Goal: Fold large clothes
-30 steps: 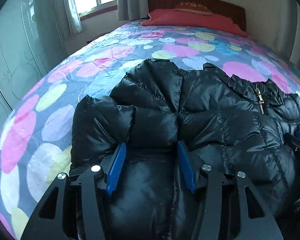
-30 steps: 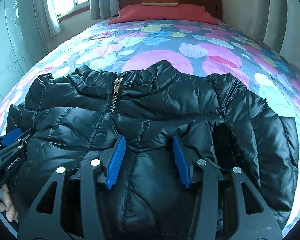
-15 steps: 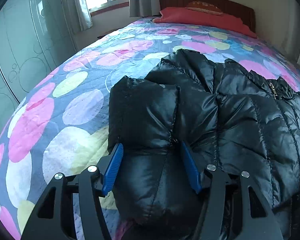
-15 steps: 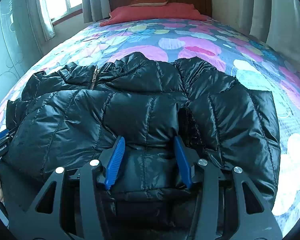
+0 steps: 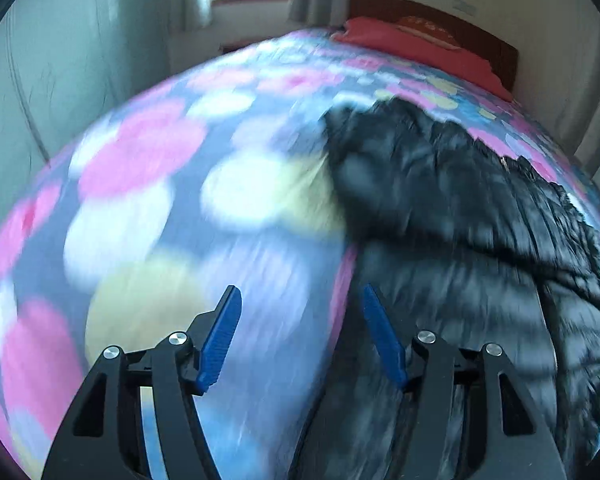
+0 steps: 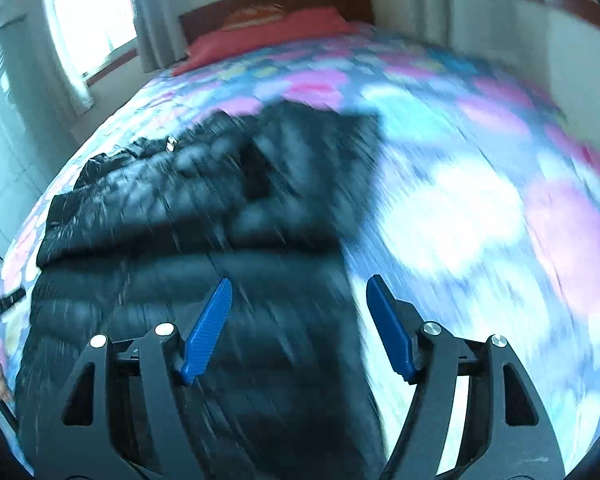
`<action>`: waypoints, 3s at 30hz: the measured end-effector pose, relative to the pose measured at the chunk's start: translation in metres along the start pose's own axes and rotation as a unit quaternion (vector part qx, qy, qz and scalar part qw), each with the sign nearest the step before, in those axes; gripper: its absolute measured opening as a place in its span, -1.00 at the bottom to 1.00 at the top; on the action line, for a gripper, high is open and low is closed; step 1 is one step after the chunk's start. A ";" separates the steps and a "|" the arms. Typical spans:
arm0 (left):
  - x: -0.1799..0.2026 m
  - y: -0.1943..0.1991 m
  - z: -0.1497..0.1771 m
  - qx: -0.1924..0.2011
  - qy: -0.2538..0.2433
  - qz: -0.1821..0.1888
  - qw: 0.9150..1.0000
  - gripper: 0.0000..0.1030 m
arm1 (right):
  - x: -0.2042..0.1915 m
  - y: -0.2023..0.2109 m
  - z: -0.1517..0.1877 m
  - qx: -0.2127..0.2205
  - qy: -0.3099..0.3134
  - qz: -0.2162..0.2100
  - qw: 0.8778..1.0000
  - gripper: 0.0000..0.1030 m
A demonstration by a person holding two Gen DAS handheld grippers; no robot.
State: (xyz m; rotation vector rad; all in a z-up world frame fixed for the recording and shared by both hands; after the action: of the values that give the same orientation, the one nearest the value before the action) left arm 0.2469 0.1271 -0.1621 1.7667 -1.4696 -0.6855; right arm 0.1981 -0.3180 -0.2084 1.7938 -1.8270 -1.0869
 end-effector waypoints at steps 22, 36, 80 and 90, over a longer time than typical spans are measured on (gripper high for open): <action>-0.021 0.064 0.132 -0.078 0.138 0.188 0.969 0.20 | 0.026 0.074 0.144 -0.039 -0.112 -0.130 0.984 0.06; -0.033 0.058 0.137 -0.074 0.186 0.204 0.958 -0.43 | 0.038 0.073 0.149 -0.049 -0.152 -0.166 0.973 -0.64; 0.024 0.031 -0.091 -0.038 0.197 0.288 0.937 -0.82 | 0.002 0.054 -0.052 0.033 -0.229 -0.302 0.925 -0.80; 0.052 -0.070 -0.086 -0.089 0.177 0.238 0.951 -0.81 | 0.024 -0.062 -0.051 -0.025 -0.270 -0.257 0.928 -0.80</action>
State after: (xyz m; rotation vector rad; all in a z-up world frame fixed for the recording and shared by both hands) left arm 0.3656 0.0991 -0.1643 1.2484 -1.4498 -0.2249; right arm 0.2740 -0.3483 -0.2263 2.1573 -1.5869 -1.9697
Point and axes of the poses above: each gripper's, at about its wrist camera, not at the fingertips, and y roughly against the way its jaws point, x to its right, z to its underside, the point moved 3 cm from there along -y, roughly the way its jaws point, and after that the axes turned 4 degrees about -z, right-handed, at the moved point
